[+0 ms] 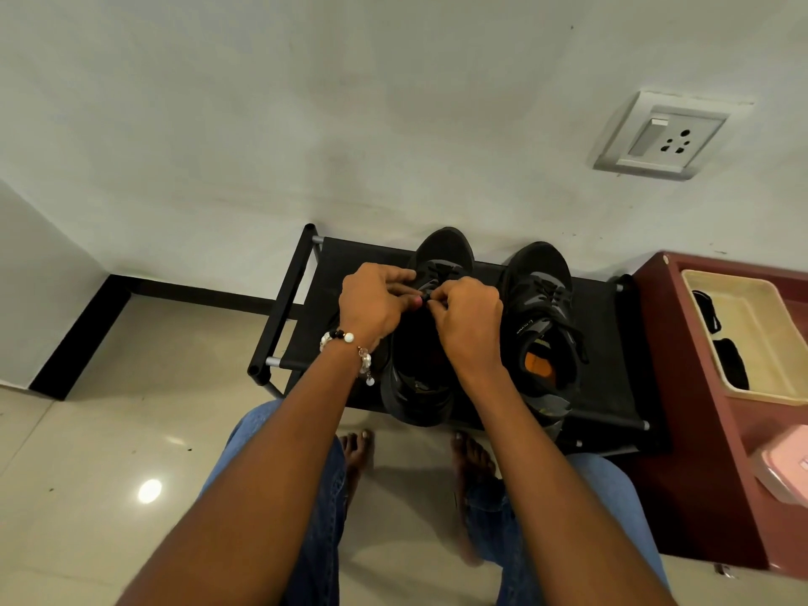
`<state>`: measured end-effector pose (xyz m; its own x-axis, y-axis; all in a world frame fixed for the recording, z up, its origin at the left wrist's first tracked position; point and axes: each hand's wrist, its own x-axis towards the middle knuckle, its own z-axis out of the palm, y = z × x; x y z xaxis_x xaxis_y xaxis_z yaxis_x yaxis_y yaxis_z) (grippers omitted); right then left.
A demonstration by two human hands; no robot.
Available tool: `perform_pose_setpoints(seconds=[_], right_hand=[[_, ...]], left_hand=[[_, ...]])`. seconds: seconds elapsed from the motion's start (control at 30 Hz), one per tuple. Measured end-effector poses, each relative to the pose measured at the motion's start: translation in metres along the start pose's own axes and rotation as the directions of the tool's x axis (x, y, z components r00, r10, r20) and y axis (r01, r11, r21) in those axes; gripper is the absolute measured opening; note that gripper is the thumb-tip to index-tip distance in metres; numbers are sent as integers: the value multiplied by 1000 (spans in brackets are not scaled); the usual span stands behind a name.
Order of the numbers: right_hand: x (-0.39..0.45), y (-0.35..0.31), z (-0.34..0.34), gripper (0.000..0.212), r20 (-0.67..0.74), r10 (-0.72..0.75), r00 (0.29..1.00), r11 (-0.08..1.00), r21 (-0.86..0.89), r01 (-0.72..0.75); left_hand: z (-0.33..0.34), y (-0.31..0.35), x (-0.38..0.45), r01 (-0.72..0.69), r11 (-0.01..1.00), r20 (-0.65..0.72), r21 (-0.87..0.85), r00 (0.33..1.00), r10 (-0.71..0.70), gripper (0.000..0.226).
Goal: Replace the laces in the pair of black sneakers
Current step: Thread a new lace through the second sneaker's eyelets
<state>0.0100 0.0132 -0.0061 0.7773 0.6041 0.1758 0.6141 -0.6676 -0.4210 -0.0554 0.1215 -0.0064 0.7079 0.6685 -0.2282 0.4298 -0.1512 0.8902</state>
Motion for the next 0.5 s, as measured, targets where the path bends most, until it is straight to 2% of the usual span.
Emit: perform_pose_setpoints(seconds=[0.07,0.27,0.5], right_hand=[[1,2,1,19,12,-13,1000,1000,-20,13],[-1,6,5,11,-51,-72,996,993,89,76],[-1,11,10,11,-70,-122,990,974,184,133]], left_hand=[[-1,-2,2,-1,1000,3,-7,1000,1,37],[-1,-4,7,4,1000,6,-7,1000,-4,36],[-7,-1,8,-11,1000,111,10,994,10,42]])
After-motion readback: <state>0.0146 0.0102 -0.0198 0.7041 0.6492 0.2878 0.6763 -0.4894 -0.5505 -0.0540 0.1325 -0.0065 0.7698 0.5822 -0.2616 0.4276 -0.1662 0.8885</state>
